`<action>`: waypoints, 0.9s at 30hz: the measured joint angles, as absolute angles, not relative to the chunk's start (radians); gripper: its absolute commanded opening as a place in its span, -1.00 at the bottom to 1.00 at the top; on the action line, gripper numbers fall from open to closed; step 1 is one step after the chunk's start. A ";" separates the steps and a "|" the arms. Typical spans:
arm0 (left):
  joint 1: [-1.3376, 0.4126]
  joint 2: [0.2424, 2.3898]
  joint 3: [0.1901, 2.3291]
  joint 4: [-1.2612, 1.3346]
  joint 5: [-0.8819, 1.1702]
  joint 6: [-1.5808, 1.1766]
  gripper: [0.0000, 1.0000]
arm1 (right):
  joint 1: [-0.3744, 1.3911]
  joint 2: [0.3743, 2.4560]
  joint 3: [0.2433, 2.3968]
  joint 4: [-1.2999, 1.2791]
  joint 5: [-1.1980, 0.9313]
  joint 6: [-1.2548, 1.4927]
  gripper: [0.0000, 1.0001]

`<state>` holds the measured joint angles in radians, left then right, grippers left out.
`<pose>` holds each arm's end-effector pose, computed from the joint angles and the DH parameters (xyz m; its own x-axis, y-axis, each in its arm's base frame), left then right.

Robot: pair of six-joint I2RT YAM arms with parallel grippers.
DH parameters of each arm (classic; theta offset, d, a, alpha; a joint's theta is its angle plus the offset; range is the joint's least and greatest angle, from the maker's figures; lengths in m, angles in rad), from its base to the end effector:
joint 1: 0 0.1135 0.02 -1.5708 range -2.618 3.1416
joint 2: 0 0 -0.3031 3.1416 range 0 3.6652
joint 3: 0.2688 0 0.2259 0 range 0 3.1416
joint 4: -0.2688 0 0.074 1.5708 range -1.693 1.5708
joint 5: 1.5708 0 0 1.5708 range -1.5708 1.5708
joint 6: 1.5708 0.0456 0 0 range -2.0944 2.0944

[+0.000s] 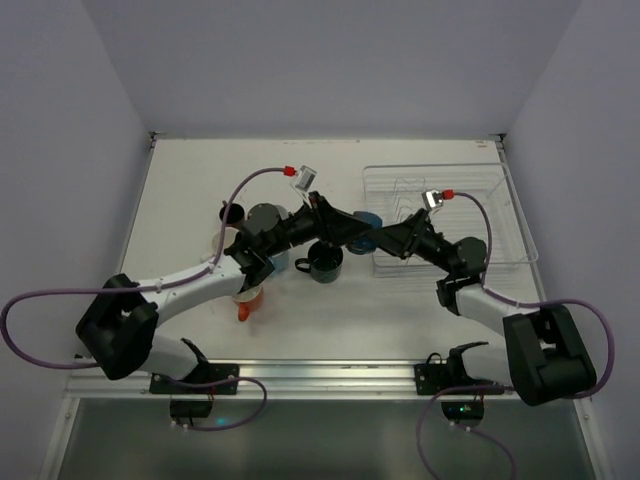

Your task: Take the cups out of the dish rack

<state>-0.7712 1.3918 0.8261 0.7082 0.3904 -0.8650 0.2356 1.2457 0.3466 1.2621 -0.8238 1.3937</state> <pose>0.2009 -0.2195 0.3622 -0.6301 -0.3691 -0.6832 0.6708 0.1845 -0.7183 0.1904 0.0801 0.3049 -0.7518 0.5073 -0.4211 -0.4853 0.0066 0.8743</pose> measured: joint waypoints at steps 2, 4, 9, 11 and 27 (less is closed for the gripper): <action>-0.772 1.409 0.826 0.734 0.401 -0.888 -0.22 | 0.248 1.251 0.347 1.264 -0.823 1.390 -0.18; -0.772 1.422 0.826 0.755 0.408 -0.917 -0.43 | 0.253 1.251 0.347 1.267 -0.825 1.380 -0.18; -0.772 1.421 0.826 0.795 0.434 -1.010 -1.00 | 0.254 1.250 0.347 1.323 -0.823 1.358 -0.11; -0.770 1.409 0.826 0.802 0.438 -1.006 -1.00 | 0.254 1.246 0.347 1.337 -0.820 1.351 0.18; -0.794 1.130 0.812 0.368 0.251 -0.709 -1.00 | 0.279 1.016 0.326 0.987 -0.865 1.108 0.98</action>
